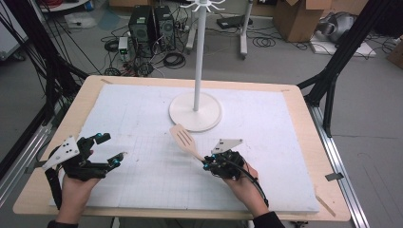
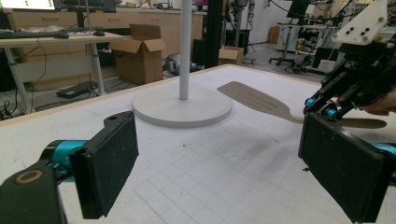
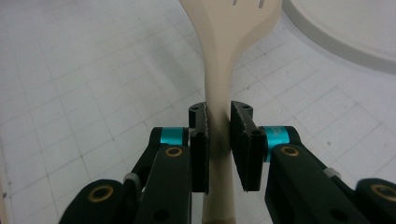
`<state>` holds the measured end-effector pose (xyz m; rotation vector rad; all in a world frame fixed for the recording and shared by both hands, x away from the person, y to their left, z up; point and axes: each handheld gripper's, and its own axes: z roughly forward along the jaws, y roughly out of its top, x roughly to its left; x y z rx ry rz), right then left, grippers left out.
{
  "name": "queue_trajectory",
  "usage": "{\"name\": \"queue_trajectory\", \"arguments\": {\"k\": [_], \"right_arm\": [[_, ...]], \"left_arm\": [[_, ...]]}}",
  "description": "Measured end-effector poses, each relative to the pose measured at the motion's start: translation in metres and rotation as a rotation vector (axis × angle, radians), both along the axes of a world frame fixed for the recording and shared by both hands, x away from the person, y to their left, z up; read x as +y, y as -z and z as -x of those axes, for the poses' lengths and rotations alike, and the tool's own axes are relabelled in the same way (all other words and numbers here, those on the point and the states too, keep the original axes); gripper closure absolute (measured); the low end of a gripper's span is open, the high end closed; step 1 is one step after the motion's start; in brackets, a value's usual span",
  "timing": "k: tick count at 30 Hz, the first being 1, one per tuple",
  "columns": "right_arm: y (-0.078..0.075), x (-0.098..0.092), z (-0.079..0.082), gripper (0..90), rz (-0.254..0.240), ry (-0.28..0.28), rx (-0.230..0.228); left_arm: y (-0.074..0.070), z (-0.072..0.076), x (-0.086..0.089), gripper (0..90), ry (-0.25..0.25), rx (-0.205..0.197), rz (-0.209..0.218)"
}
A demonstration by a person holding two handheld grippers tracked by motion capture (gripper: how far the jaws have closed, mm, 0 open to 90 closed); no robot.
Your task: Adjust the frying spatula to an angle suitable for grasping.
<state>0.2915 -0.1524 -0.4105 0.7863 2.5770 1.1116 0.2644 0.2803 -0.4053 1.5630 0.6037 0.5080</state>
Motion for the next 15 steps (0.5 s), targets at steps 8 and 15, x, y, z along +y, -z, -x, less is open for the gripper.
{"name": "queue_trajectory", "arguments": {"k": [8,15], "right_arm": [[-0.007,0.017,0.000,78.3,0.123,-0.210,-0.085],[0.002,0.029,-0.005,78.2,0.147,-0.379,-0.091]], "left_arm": [[-0.001,0.000,0.000,12.4,0.013,-0.006,-0.002],[0.000,0.000,-0.001,12.4,0.021,-0.007,0.000]]}}
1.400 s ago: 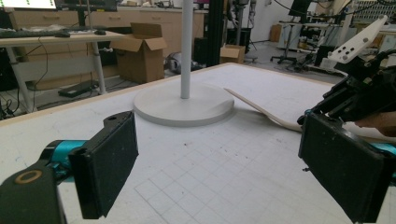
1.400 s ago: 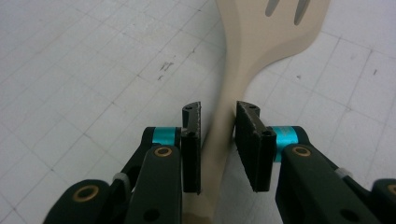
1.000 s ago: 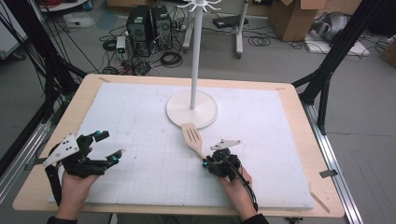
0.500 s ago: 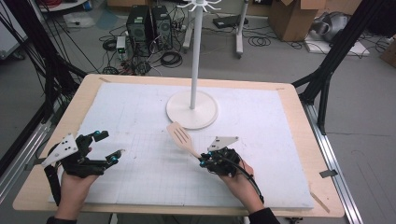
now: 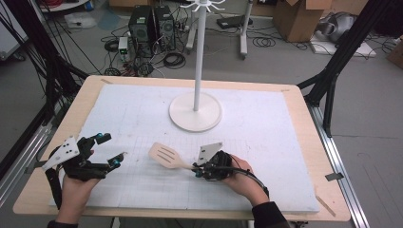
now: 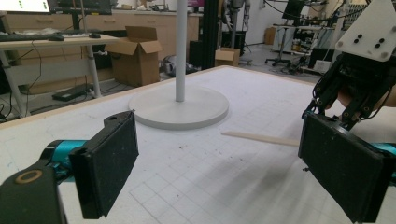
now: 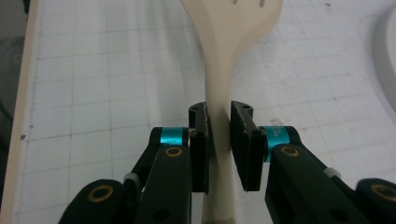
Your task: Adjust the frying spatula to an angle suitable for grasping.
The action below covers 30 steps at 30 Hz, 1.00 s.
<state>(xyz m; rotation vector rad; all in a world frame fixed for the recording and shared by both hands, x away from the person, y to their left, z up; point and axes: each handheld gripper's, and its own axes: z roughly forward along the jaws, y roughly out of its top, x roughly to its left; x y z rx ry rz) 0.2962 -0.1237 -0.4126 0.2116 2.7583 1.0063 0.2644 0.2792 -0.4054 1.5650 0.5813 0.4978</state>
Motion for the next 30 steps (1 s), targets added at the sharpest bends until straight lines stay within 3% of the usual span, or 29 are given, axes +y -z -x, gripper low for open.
{"name": "queue_trajectory", "arguments": {"k": [5,14,20,22,25,28,30], "right_arm": [[0.008,0.010,-0.001,78.1,0.034,-0.075,0.002],[0.014,0.016,-0.001,77.9,0.041,-0.160,0.014],[0.016,0.017,-0.002,75.8,0.045,-0.159,0.029],[0.015,0.016,-0.001,66.8,0.036,-0.155,0.030],[0.011,0.012,-0.001,57.6,0.004,-0.145,0.053],[0.004,0.003,0.000,45.1,-0.069,-0.102,0.067],[0.000,-0.008,0.001,39.6,-0.152,-0.054,0.096]], "left_arm": [[0.000,0.000,-0.001,12.4,0.008,0.000,-0.006],[0.001,0.000,-0.003,12.4,0.013,0.001,-0.011],[0.001,0.000,-0.003,12.4,0.015,0.000,-0.012],[0.001,0.000,-0.003,12.4,0.017,-0.003,-0.013],[0.000,0.001,-0.003,12.4,0.018,-0.004,-0.011],[0.000,0.001,-0.003,12.4,0.021,-0.003,-0.011],[0.000,0.001,-0.003,12.4,0.025,-0.004,-0.011]]}}
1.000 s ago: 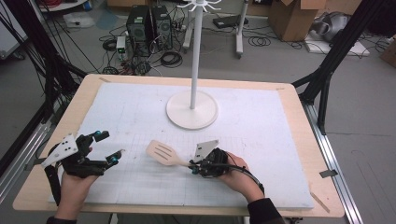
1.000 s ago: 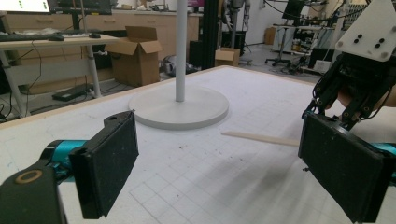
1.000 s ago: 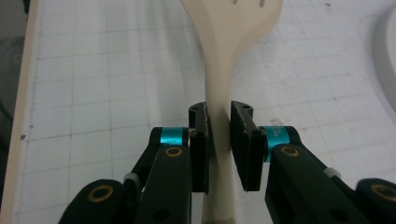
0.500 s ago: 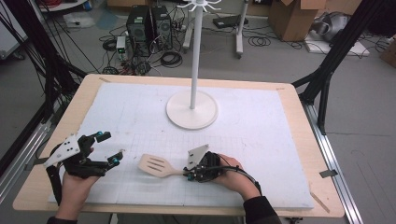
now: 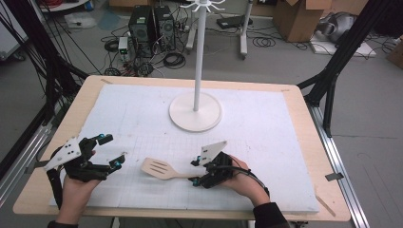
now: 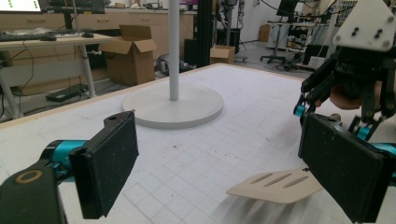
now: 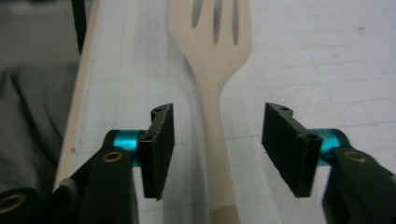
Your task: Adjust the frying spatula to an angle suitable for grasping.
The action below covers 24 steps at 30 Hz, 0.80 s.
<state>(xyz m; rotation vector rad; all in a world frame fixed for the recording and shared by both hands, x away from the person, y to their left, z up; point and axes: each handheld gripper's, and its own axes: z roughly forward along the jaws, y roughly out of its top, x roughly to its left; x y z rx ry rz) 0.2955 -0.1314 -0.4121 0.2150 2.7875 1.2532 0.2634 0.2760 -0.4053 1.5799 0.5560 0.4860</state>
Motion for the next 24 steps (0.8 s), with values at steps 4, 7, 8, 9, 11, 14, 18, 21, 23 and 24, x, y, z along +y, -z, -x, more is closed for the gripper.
{"name": "queue_trajectory", "arguments": {"k": [4,7,8,9,11,14,18,21,23,24], "right_arm": [[-0.006,-0.022,0.003,30.8,-0.087,0.090,0.003],[-0.007,-0.043,0.006,26.0,-0.157,0.160,0.000],[-0.006,-0.052,0.007,23.4,-0.182,0.188,0.001],[-0.006,-0.059,0.007,21.6,-0.198,0.213,-0.008],[-0.005,-0.074,0.009,18.8,-0.237,0.270,-0.015],[-0.005,-0.094,0.009,14.8,-0.285,0.354,-0.024],[-0.006,-0.120,0.012,14.8,-0.353,0.488,-0.053],[-0.004,-0.138,0.015,14.7,-0.397,0.579,-0.069],[-0.001,-0.149,0.017,14.3,-0.418,0.655,-0.075],[0.000,-0.154,0.017,13.6,-0.428,0.680,-0.077]], "left_arm": [[0.000,0.000,-0.001,12.4,0.004,-0.003,-0.004],[0.000,0.000,-0.002,12.4,0.010,-0.006,-0.009],[0.000,0.000,-0.003,12.4,0.010,-0.009,-0.012],[0.000,0.000,-0.003,12.4,0.011,-0.007,-0.014],[0.000,0.000,-0.004,12.4,0.009,-0.013,-0.027],[0.000,-0.001,-0.006,12.4,0.011,-0.016,-0.026],[0.001,-0.001,-0.007,12.4,0.010,-0.013,-0.033],[0.001,-0.001,-0.007,12.4,0.007,-0.017,-0.036],[0.000,-0.001,-0.007,12.3,0.005,-0.020,-0.029],[0.000,-0.002,-0.007,12.4,0.004,-0.023,-0.030]]}}
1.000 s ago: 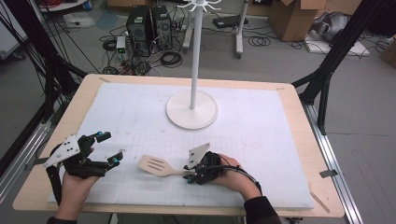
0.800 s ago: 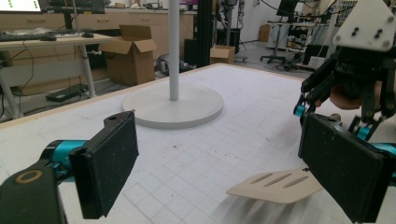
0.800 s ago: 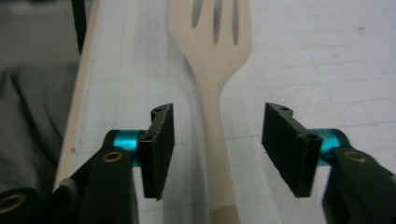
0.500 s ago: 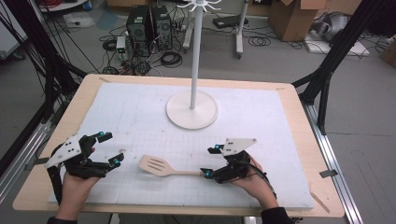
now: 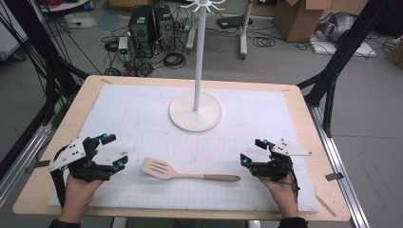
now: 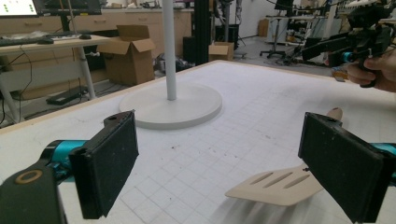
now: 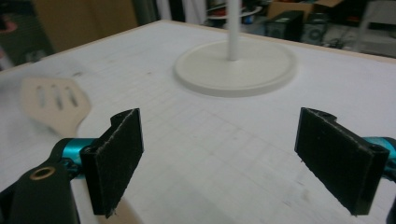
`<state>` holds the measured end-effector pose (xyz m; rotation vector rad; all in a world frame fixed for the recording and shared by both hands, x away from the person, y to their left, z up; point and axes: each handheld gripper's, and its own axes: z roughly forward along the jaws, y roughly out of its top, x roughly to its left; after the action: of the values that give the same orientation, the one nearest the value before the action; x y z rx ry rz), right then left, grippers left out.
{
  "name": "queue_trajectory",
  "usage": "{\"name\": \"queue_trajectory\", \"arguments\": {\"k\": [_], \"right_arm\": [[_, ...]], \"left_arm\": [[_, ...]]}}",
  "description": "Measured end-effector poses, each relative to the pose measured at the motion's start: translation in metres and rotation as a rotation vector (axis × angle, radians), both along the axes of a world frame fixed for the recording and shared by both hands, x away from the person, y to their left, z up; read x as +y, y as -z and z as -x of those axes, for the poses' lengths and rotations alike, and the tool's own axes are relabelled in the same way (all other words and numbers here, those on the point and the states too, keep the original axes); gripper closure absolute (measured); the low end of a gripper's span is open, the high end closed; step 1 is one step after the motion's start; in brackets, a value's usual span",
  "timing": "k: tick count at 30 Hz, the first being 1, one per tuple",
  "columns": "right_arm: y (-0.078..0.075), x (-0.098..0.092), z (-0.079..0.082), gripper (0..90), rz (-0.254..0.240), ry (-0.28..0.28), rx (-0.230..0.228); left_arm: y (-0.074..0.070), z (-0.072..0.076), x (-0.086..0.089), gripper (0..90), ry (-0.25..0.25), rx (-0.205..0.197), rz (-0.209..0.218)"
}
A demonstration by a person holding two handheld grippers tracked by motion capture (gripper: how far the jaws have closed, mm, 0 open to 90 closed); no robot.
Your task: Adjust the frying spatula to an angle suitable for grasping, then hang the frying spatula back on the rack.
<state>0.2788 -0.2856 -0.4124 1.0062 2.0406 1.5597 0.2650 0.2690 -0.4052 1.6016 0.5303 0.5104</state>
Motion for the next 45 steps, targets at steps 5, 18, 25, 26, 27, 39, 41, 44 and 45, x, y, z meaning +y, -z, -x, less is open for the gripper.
{"name": "queue_trajectory", "arguments": {"k": [5,18,25,26,27,39,41,44,45], "right_arm": [[0.005,-0.017,0.001,13.2,-0.033,0.061,0.013],[0.007,-0.024,0.000,12.9,-0.035,0.075,0.000],[0.009,-0.022,-0.001,12.4,-0.002,0.068,0.000],[0.009,-0.022,0.000,12.4,-0.002,0.067,0.007],[0.009,-0.022,-0.001,12.4,0.003,0.067,0.004],[0.011,-0.020,-0.003,12.3,0.037,0.051,0.027],[0.011,-0.020,-0.002,12.3,0.048,0.046,0.016],[0.010,-0.020,-0.001,11.6,0.041,0.042,0.014],[0.011,-0.020,-0.002,11.6,0.040,0.042,0.015]], "left_arm": [[0.001,-0.002,0.000,12.3,-0.004,0.005,0.002],[-0.001,0.000,-0.001,12.3,0.006,-0.002,0.009],[-0.005,0.000,-0.004,12.3,0.026,-0.012,0.016],[-0.005,0.000,-0.004,12.3,0.026,-0.012,0.016],[-0.006,0.001,-0.006,12.3,0.031,-0.015,0.009],[-0.020,0.001,-0.024,12.6,0.093,-0.029,0.000],[-0.026,0.000,-0.030,12.6,0.120,-0.031,-0.003],[-0.036,-0.001,-0.042,12.6,0.164,-0.033,-0.020],[-0.038,-0.002,-0.045,12.5,0.173,-0.036,-0.031]]}}
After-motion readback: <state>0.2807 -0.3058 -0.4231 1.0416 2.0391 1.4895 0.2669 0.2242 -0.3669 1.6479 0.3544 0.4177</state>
